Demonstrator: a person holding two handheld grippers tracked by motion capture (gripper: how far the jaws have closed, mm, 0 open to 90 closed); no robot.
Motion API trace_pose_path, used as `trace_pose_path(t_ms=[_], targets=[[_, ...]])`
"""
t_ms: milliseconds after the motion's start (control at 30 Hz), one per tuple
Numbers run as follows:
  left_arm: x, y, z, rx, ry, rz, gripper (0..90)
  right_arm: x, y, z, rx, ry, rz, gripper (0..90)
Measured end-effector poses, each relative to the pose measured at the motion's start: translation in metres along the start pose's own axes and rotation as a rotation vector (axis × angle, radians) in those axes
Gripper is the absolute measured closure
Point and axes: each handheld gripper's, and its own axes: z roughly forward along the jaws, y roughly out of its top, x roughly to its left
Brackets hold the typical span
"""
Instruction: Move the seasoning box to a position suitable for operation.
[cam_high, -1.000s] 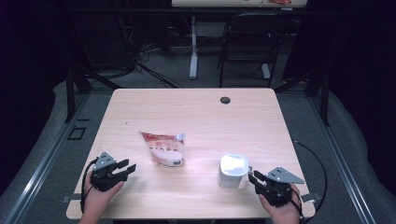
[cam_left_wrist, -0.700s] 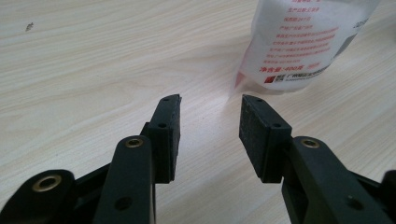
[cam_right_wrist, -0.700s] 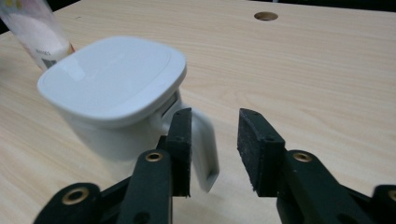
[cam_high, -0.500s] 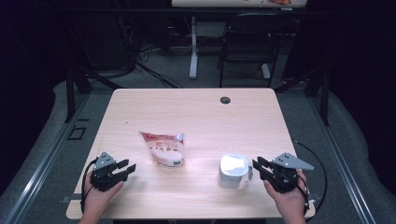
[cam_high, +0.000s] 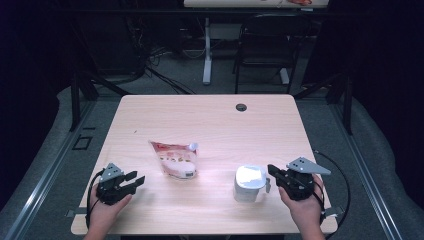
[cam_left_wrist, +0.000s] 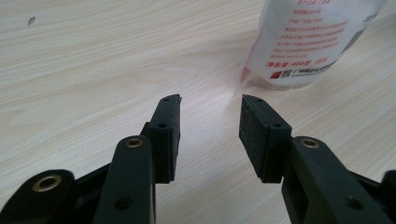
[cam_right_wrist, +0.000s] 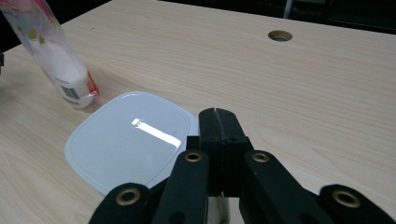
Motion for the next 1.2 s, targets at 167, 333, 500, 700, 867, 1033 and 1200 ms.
trace_pose_path(t_ms=[167, 333, 500, 700, 867, 1033, 1200], targets=[[-0.001, 0.0, 0.001, 0.0, -0.002, 0.004, 58.6, 0.006, 0.0, -0.001, 0.008, 0.017, -0.022, 90.0], [-0.001, 0.0, 0.0, 0.0, -0.002, 0.005, 58.6, 0.009, 0.0, 0.001, 0.03, 0.03, -0.03, 90.0], [0.0, 0.0, -0.001, 0.002, -0.001, 0.004, 58.6, 0.011, 0.0, 0.001, 0.045, 0.033, -0.04, 90.0], [0.0, 0.0, 0.0, -0.002, -0.003, 0.005, 58.6, 0.012, -0.001, 0.001, 0.068, 0.028, -0.049, 90.0], [-0.001, 0.0, 0.0, 0.001, -0.002, 0.005, 58.6, 0.012, -0.001, 0.001, 0.073, 0.035, -0.049, 90.0], [0.0, 0.0, 0.0, 0.0, -0.002, 0.007, 58.6, 0.012, -0.001, 0.002, 0.076, 0.035, -0.049, 90.0], [0.0, 0.0, 0.0, 0.001, -0.005, 0.006, 58.6, 0.011, -0.001, 0.002, 0.071, 0.036, -0.046, 90.0]])
